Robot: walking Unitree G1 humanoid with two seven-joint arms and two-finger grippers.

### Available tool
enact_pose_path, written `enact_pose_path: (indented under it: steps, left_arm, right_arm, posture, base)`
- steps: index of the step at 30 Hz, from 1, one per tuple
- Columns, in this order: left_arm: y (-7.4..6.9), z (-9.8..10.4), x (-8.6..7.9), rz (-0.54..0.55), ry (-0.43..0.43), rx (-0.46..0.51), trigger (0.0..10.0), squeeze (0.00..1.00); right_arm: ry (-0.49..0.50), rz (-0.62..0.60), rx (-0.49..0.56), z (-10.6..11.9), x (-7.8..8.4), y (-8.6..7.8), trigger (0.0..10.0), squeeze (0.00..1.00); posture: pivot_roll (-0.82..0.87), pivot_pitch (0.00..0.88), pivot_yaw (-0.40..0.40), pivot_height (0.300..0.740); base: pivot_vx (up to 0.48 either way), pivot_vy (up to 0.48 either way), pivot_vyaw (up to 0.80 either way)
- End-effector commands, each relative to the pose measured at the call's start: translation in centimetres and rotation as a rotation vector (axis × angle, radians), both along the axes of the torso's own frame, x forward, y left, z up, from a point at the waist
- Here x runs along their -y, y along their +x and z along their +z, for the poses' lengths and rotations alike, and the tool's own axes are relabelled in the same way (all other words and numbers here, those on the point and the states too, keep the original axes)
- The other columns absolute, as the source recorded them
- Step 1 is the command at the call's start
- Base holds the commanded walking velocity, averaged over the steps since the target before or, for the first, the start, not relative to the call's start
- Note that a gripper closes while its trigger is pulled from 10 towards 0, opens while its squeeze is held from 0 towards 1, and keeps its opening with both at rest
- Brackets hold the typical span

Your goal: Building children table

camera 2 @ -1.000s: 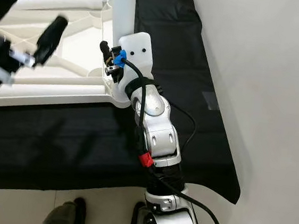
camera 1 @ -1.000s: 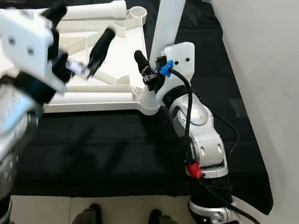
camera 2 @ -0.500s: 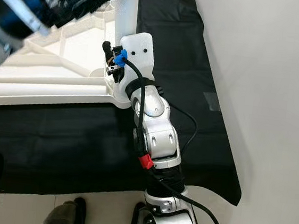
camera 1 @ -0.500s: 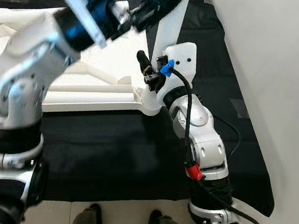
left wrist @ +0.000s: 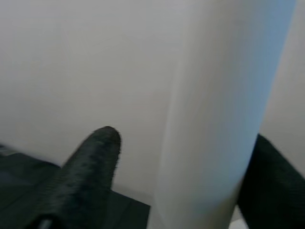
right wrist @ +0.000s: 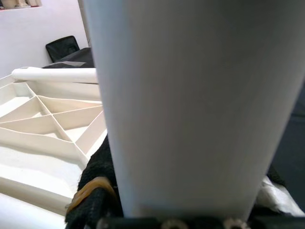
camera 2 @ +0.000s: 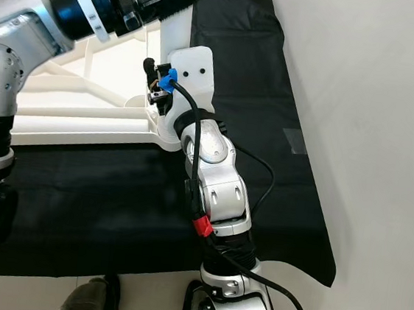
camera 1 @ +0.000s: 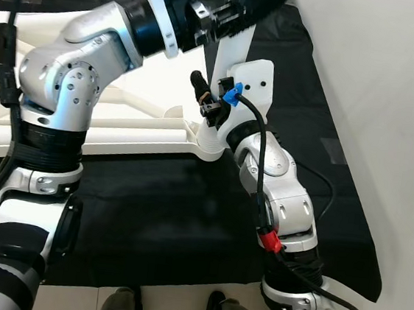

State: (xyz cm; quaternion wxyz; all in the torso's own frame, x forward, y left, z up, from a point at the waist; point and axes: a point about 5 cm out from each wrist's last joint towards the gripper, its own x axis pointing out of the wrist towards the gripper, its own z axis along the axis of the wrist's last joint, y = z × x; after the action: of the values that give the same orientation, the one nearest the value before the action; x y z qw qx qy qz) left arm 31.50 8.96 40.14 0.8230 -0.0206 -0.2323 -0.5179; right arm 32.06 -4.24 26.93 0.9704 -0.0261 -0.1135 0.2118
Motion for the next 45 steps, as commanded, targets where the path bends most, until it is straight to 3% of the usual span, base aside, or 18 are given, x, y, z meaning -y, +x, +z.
enact_pose_path:
  steps: [1,15,17,20,25,28,32,33,34,35,36,39,40,43,44,45]
  left_arm:
    - [-0.2,0.4,0.4,-0.024,0.024,0.011,0.0,0.00]
    - [-0.3,0.2,0.7,-0.014,0.104,0.030,0.0,0.00]
    - [-0.3,0.2,0.6,-0.014,0.110,0.034,0.0,0.00]
    - [-0.3,0.3,0.6,-0.013,0.110,0.034,0.0,0.00]
    - [-0.3,0.3,0.6,-0.011,0.116,0.040,0.0,0.00]
    - [-0.4,0.4,0.7,-0.019,0.119,0.044,0.0,0.00]
    - [-0.6,0.5,0.8,-0.026,0.116,0.049,0.0,0.00]
    - [-0.7,0.5,0.9,-0.027,0.115,0.050,0.0,0.00]
    - [-0.7,0.5,0.9,-0.029,0.114,0.052,0.0,0.00]
    - [-0.7,0.5,0.9,-0.030,0.113,0.052,0.0,0.00]
    - [-0.8,0.6,0.9,-0.031,0.113,0.054,0.0,0.00]
    - [-0.8,0.6,1.0,-0.033,0.111,0.055,0.0,0.00]
    - [-0.9,0.7,1.0,-0.035,0.107,0.058,0.0,0.00]
    - [-1.0,0.8,1.1,-0.037,0.105,0.060,0.0,0.00]
    - [-1.0,0.8,1.1,-0.038,0.105,0.060,0.0,0.00]
    - [-1.1,0.8,1.1,-0.039,0.104,0.060,0.0,0.00]
  right_arm:
    - [-0.021,0.007,-0.260,-4.9,-0.8,0.0,10.0,0.00]
    - [-0.017,0.019,-0.263,-4.8,-0.9,0.0,10.0,0.00]
    - [0.012,0.029,-0.277,-4.8,-0.5,0.1,10.0,1.00]
    - [0.031,0.041,-0.275,-4.7,-0.4,0.1,10.0,1.00]
    - [0.079,0.168,-0.165,-2.8,0.2,0.7,10.0,1.00]
    - [0.061,0.338,-0.065,-0.6,1.7,1.4,10.0,1.00]
    - [0.036,0.470,-0.047,0.3,2.7,1.8,10.0,1.00]
    - [0.012,0.523,-0.040,0.6,3.0,1.9,10.0,0.75]
    - [-0.012,0.584,-0.036,0.9,3.1,1.9,10.0,0.60]
    - [-0.030,0.620,-0.034,1.0,3.2,1.9,10.0,0.60]
    - [-0.067,0.652,-0.033,1.0,3.3,2.0,10.0,0.00]
    - [-0.112,0.730,-0.037,0.9,3.5,2.0,10.0,0.00]
    - [-0.181,0.845,-0.023,1.1,3.9,2.1,10.0,0.00]
    - [-0.184,0.908,0.009,2.3,4.3,2.9,10.0,0.00]
    - [-0.175,0.927,0.015,2.6,4.3,3.0,4.9,0.00]
    - [-0.172,0.947,0.024,2.8,4.4,3.1,2.7,0.00]
  posture:
    - [0.07,0.276,-0.020,0.740]
    - [0.07,0.284,-0.016,0.740]
    - [0.07,0.289,-0.013,0.740]
    - [0.07,0.290,-0.013,0.740]
    - [0.07,0.293,-0.009,0.740]
    - [0.07,0.295,-0.009,0.740]
    - [0.07,0.298,-0.011,0.740]
    - [0.07,0.301,-0.012,0.740]
    - [0.07,0.301,-0.012,0.740]
    - [0.07,0.301,-0.012,0.740]
    - [0.07,0.302,-0.012,0.740]
    - [0.07,0.303,-0.013,0.740]
    - [0.07,0.303,-0.013,0.740]
    - [0.08,0.307,-0.015,0.740]
    - [0.08,0.307,-0.015,0.740]
    - [0.09,0.310,-0.016,0.740]
  base:
    - [0.000,0.000,0.00]
    - [0.000,0.000,0.00]
    - [0.000,0.000,0.00]
    - [0.000,0.000,0.00]
    - [0.000,0.000,0.00]
    - [0.000,0.000,0.00]
    - [0.000,0.000,0.00]
    - [0.000,0.000,0.00]
    - [0.000,0.000,0.00]
    - [0.000,0.000,0.00]
    - [0.000,0.000,0.00]
    - [0.000,0.000,0.00]
    - [0.000,0.000,0.00]
    - [0.000,0.000,0.00]
    - [0.000,0.000,0.00]
    - [0.000,0.000,0.00]
